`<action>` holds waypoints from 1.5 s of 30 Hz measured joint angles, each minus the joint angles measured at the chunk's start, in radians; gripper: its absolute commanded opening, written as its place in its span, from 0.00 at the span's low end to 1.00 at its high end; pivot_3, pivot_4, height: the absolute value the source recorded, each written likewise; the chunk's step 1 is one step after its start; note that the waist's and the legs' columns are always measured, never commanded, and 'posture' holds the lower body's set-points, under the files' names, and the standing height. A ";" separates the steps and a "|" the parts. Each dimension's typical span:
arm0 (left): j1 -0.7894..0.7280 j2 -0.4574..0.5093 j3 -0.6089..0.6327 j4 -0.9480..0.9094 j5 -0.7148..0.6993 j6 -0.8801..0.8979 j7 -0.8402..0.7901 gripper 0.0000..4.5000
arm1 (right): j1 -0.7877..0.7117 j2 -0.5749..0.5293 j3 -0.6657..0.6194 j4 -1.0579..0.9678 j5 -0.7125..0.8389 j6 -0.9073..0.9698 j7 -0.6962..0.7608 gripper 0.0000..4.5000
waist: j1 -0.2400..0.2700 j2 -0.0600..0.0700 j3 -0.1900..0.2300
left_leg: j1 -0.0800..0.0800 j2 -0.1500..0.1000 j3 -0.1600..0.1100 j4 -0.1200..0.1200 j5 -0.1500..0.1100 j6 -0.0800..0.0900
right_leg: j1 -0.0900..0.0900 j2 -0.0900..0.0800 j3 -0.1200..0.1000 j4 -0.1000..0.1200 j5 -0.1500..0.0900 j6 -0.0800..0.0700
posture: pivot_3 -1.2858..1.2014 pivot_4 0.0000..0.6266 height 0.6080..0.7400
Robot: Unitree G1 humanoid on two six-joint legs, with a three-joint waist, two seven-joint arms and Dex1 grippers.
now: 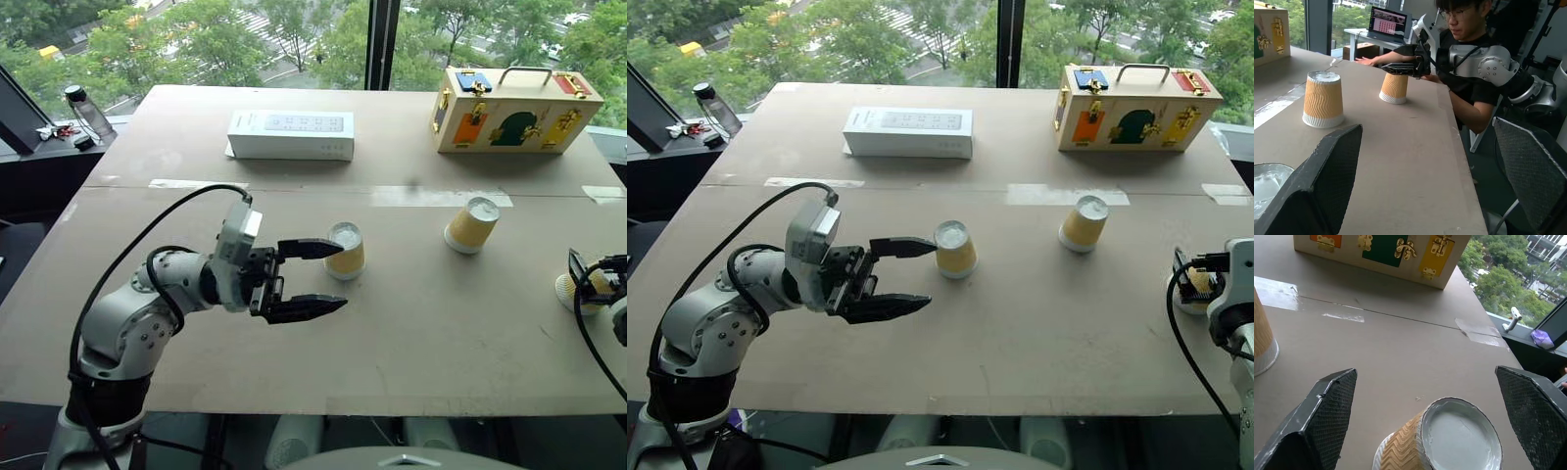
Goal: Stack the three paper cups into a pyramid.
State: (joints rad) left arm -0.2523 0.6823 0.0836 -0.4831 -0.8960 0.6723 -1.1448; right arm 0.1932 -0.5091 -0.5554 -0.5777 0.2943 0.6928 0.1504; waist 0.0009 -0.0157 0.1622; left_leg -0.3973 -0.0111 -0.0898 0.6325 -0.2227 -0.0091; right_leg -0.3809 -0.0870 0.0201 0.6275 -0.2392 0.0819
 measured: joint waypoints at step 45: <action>0.421 0.033 0.267 0.183 0.106 -0.285 -0.113 1.00 | -0.452 0.007 0.765 0.097 0.008 -0.036 0.345 0.49 | -0.020 0.002 0.004 | -0.002 0.002 0.001 -0.005 0.000 0.000 | -0.006 0.002 0.001 -0.001 0.000 -0.001 | 0.52 0.24 1.00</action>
State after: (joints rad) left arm 0.1685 0.7152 0.3504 -0.2996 -0.7903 0.3870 -1.2580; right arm -0.2589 -0.5024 0.2092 -0.4810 0.3021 0.6572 0.4951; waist -0.0192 -0.0135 0.1667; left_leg -0.3994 -0.0089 -0.0887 0.6279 -0.2228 -0.0093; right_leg -0.3866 -0.0851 0.0215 0.6266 -0.2394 0.0807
